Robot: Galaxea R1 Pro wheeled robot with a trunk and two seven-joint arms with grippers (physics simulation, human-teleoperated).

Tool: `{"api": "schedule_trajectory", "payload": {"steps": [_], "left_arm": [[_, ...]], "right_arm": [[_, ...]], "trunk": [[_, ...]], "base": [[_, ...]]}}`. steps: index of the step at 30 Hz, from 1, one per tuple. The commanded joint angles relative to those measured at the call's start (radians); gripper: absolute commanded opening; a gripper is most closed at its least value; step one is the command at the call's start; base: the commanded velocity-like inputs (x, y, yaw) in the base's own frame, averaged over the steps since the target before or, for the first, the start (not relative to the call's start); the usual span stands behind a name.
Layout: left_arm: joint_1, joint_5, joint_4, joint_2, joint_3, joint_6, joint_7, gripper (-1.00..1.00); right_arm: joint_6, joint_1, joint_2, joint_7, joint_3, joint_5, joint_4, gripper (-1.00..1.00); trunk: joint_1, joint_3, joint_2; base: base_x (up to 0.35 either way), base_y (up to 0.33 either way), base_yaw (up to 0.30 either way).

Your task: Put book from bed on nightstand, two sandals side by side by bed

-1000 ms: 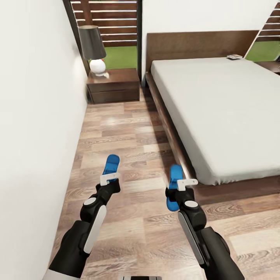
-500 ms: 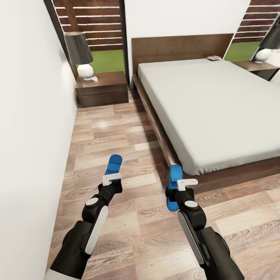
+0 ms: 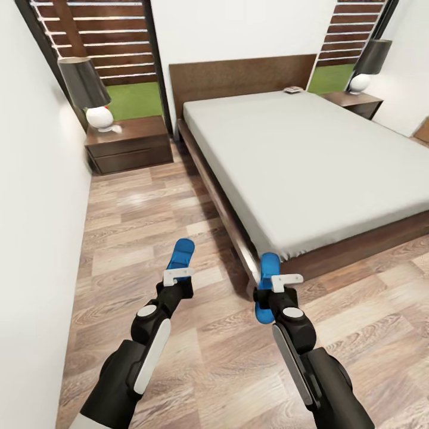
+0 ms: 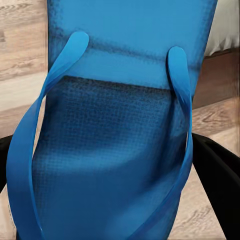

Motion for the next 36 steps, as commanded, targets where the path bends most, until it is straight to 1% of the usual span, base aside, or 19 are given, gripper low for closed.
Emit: {"api": "schedule_trajectory", "payload": {"steps": [1, 12, 36], "left_arm": [[0.000, 0.010, -0.002, 0.000, -0.002, 0.003, 0.010, -1.00], [0.000, 0.010, 0.005, 0.000, -0.002, 0.003, 0.010, -1.00], [0.000, 0.010, -0.002, 0.000, -0.007, 0.003, 0.010, -1.00]], "right_arm": [[0.004, -0.001, 0.000, -0.008, 0.002, -0.007, 0.000, -1.00], [0.004, -0.001, 0.000, -0.008, 0.002, -0.007, 0.000, -1.00], [0.004, -0.001, 0.000, -0.007, 0.002, -0.007, 0.000, -1.00]], "trunk": [[0.000, 0.001, 0.000], [0.000, 0.013, 0.000], [-0.092, 0.115, 0.168]], "base": [[0.000, 0.000, -0.239], [0.000, 0.000, -0.242], [0.000, 0.000, -0.241]]}}
